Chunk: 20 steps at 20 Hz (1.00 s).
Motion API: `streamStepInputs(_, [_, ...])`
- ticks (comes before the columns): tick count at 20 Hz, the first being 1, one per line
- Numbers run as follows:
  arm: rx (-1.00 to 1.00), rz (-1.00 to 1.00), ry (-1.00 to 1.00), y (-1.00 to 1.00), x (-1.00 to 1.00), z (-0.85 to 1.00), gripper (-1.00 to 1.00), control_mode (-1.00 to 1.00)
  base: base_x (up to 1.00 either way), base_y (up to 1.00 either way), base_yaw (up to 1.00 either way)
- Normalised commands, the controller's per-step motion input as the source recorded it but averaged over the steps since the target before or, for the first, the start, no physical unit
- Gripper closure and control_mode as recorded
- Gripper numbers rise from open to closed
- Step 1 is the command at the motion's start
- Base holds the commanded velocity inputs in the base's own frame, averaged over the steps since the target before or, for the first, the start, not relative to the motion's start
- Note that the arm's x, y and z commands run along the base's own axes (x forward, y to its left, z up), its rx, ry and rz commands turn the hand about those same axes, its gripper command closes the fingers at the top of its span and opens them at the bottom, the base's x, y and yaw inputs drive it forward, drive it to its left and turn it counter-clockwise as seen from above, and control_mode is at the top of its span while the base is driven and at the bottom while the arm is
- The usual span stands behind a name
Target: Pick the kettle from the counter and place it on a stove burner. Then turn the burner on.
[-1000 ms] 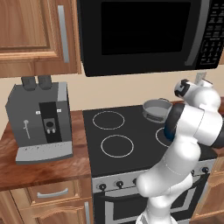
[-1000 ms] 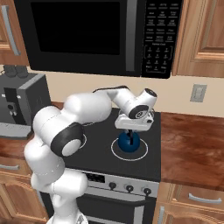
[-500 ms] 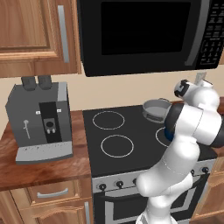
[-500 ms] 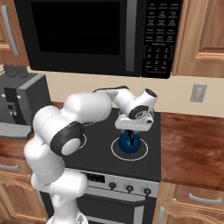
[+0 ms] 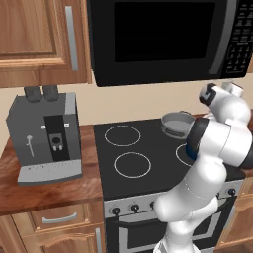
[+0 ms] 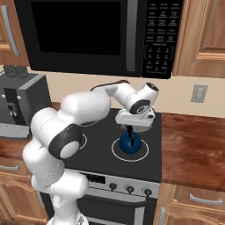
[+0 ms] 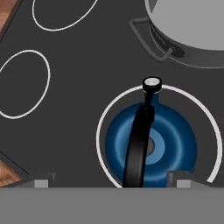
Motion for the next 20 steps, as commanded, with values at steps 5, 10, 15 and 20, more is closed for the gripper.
streamStepInputs(5, [-0.01,-0.06,0.00,0.00,-0.09,0.39,-1.00,-1.00,0.00,0.00,0.00])
streamStepInputs(10, [-0.01,-0.02,-0.14,-0.13,-0.84,0.05,-1.00,-1.00,0.00,0.00,0.00])
streamStepInputs(15, [0.02,0.00,-0.41,-0.33,-1.00,-0.10,-1.00,-1.00,0.00,0.00,0.00])
streamStepInputs(20, [0.02,0.00,-0.52,-0.27,-1.00,0.07,-1.00,-1.00,0.00,0.00,0.00])
